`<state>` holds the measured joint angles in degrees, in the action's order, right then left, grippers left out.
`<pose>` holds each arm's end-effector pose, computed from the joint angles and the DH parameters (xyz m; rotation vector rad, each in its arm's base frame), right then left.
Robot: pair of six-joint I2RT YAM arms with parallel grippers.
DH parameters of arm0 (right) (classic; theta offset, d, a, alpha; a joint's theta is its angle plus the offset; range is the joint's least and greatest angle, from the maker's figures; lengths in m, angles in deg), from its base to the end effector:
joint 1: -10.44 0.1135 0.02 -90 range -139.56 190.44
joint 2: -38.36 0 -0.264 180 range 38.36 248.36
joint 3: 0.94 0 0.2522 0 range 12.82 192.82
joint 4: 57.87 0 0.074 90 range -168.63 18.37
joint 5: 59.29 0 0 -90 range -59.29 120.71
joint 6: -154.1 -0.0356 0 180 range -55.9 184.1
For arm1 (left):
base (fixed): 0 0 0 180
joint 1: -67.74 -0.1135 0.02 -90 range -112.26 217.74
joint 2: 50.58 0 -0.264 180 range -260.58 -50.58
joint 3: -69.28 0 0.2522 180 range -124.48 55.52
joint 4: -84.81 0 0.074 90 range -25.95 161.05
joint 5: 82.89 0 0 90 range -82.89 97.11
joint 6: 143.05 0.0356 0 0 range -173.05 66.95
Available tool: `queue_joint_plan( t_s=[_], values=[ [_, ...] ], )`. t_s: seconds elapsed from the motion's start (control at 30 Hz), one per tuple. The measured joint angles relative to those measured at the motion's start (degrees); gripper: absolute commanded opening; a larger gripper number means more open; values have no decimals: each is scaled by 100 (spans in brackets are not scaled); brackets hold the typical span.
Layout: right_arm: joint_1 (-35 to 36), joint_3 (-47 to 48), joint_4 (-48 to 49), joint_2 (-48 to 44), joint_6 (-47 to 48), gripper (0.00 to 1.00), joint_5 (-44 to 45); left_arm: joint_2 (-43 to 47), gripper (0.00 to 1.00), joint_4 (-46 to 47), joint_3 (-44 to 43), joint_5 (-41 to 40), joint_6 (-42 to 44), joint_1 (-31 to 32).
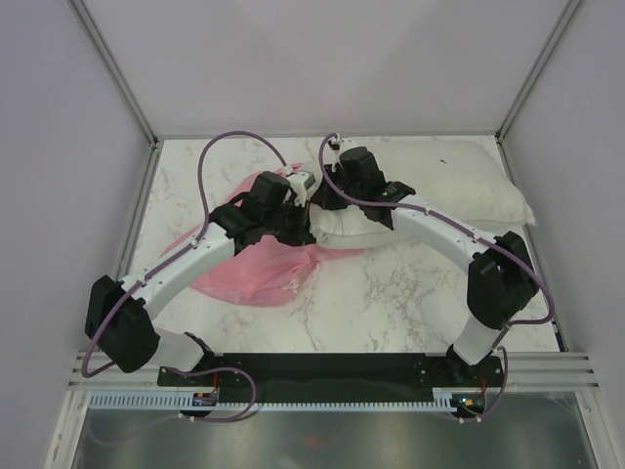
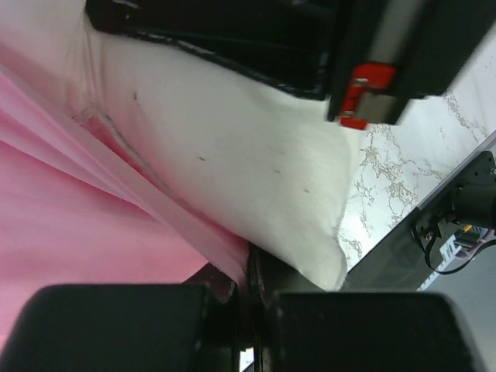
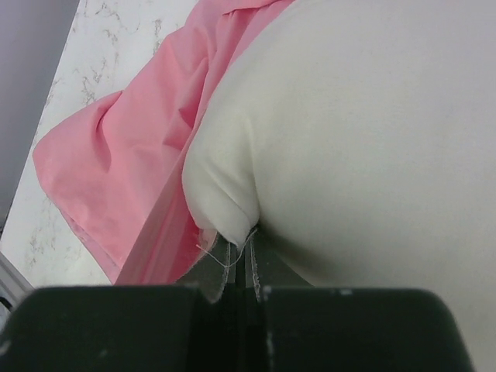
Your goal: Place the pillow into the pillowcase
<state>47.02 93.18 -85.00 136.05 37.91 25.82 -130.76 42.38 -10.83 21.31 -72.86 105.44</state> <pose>0.3203 0.2415 0.3035 -0.2517 2.1800 0.7303 0.2377 -0.1948 0.3000 0.5064 2.3659 -0.7752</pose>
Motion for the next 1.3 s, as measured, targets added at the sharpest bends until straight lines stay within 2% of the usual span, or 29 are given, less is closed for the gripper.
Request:
queue_joint_plan(
  t_s=[0.07,0.1,0.13,0.2,0.23,0.3,0.33,0.4,0.47,0.53,0.73,0.83,1.0,1.1,1.2,1.23,1.27,1.3],
  values=[
    [-2,-155,221,81,-105,6,-39,13,2,-28,0,39,-2,-13],
    [-2,-210,286,109,-142,12,-83,28,2,-55,0,39,-7,-20],
    [-4,-258,348,118,-153,22,-131,46,2,-90,2,39,-13,-39],
    [-7,-404,568,72,-146,30,-243,101,2,-136,26,81,-66,-146],
    [-9,-503,691,2,-116,38,-293,127,2,-142,39,125,-105,-219],
    [-11,-710,866,-223,-2,45,-391,162,2,-140,44,210,-179,-337],
    [-11,-780,911,-343,50,58,-435,168,2,-129,44,254,-210,-372],
    [-20,-933,942,-686,181,69,-514,164,2,-131,44,313,-267,-387],
    [-28,-1073,931,-1091,350,90,-575,136,2,-122,39,398,-302,-387],
    [-35,-1298,927,-1617,522,98,-573,59,2,-122,15,459,-332,-387],
    [-37,-2761,1071,-3790,966,98,-516,-90,2,-109,-48,592,-402,-398],
    [-37,-3449,1270,-4439,1088,98,-518,-90,2,-101,-85,595,-426,-404],
    [31,-3637,1530,-3755,1110,96,-501,-92,2,-87,-149,649,-481,-426],
    [192,-3633,1679,-3259,1121,89,-459,-92,2,-79,-151,693,-492,-424],
    [367,-3394,1751,-2754,1167,72,-376,-90,2,-83,-151,691,-498,-428],
    [404,-3283,1770,-2594,1174,58,-323,-90,2,-85,-151,688,-498,-437],
    [431,-3163,1779,-2426,1200,52,-269,-90,2,-85,-151,682,-498,-455],
    [442,-3060,1794,-2275,1211,41,-223,-90,2,-83,-151,673,-498,-474]
  ],
)
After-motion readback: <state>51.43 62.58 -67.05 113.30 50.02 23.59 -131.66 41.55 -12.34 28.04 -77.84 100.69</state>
